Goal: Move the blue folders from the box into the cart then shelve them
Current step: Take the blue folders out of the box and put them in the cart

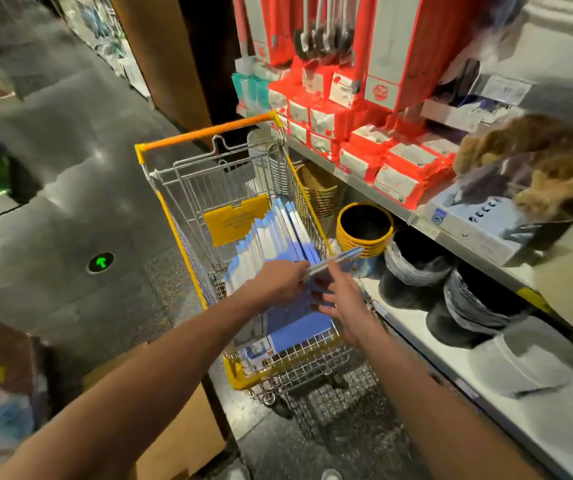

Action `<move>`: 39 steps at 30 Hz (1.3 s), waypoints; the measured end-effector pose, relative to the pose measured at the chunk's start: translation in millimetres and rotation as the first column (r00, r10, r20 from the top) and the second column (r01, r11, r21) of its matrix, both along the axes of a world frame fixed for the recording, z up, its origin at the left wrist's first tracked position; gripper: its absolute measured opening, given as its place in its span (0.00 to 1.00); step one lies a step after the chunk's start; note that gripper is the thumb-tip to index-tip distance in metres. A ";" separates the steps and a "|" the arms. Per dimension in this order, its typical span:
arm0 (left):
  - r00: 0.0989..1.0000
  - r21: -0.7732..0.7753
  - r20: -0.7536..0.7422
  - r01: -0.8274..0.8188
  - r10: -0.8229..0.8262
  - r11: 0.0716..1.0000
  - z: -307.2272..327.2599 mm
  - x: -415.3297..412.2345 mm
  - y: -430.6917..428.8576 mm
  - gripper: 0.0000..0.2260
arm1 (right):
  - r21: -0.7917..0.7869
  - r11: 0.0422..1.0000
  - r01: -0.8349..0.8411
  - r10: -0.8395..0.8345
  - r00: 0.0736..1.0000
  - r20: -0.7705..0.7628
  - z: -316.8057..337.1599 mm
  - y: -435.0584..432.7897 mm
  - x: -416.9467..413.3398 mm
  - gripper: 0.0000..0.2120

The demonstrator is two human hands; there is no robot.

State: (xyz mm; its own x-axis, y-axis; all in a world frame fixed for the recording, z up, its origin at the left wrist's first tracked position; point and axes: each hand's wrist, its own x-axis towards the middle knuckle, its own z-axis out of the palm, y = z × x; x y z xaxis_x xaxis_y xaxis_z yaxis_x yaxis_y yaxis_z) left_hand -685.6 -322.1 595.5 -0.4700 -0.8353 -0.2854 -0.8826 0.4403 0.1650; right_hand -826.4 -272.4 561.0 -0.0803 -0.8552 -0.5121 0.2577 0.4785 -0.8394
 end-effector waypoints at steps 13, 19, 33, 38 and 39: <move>0.978 0.228 -0.184 0.136 -0.095 0.964 -67.9 32.6 -101.4 0.13 | 0.200 0.978 0.063 -0.030 0.986 -0.165 -46.0 -62.2 49.1 0.24; 0.976 0.266 -0.174 0.175 -0.131 0.948 -88.1 36.0 -137.5 0.19 | 0.276 0.948 0.160 -0.089 0.964 -0.252 -70.1 -61.8 53.9 0.18; 0.972 0.510 -0.225 0.063 0.063 0.858 -223.5 57.0 -106.4 0.23 | 0.364 0.910 0.198 -0.037 0.914 -0.403 -120.7 -48.5 64.8 0.15; 0.967 0.442 -0.246 0.047 0.070 0.896 -240.8 64.3 -112.0 0.17 | 0.415 0.908 0.053 0.211 0.800 -0.562 -141.8 -38.1 65.4 0.17; 0.959 0.424 -0.265 0.020 0.103 0.905 -239.2 66.2 -113.3 0.17 | 0.432 0.902 0.000 0.287 0.748 -0.599 -143.8 -35.1 65.6 0.16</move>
